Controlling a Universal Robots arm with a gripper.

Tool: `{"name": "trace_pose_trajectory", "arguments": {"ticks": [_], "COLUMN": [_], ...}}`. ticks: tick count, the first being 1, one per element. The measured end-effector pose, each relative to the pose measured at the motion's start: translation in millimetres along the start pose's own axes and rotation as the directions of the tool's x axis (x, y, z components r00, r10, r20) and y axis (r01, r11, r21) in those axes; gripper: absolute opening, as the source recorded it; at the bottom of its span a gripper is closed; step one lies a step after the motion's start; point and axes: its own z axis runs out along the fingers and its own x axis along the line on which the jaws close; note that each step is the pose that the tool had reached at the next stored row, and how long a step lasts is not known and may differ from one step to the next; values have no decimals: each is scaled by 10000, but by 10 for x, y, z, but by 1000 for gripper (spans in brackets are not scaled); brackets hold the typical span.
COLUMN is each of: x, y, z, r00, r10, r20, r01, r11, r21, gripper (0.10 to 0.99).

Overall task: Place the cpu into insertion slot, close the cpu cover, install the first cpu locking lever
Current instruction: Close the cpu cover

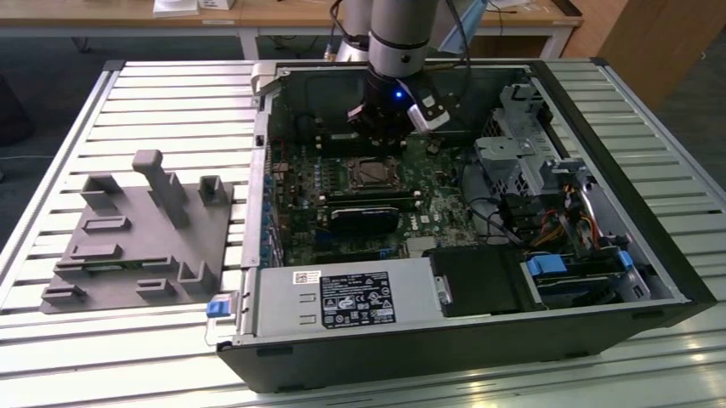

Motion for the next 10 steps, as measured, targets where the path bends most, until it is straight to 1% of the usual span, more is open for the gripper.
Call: {"name": "trace_pose_trajectory", "arguments": {"ticks": [6, 8, 10], "x": [2, 3, 2], "y": [9, 12, 13], "z": [-147, -181, -189], "r00": [10000, 10000, 10000], "r10": [1, 1, 0], "r20": [-4, -3, -2], "r01": [-1, -1, 0], "r11": [10000, 10000, 10000], "r21": [7, 7, 5], "gripper": [106, 106, 106]}}
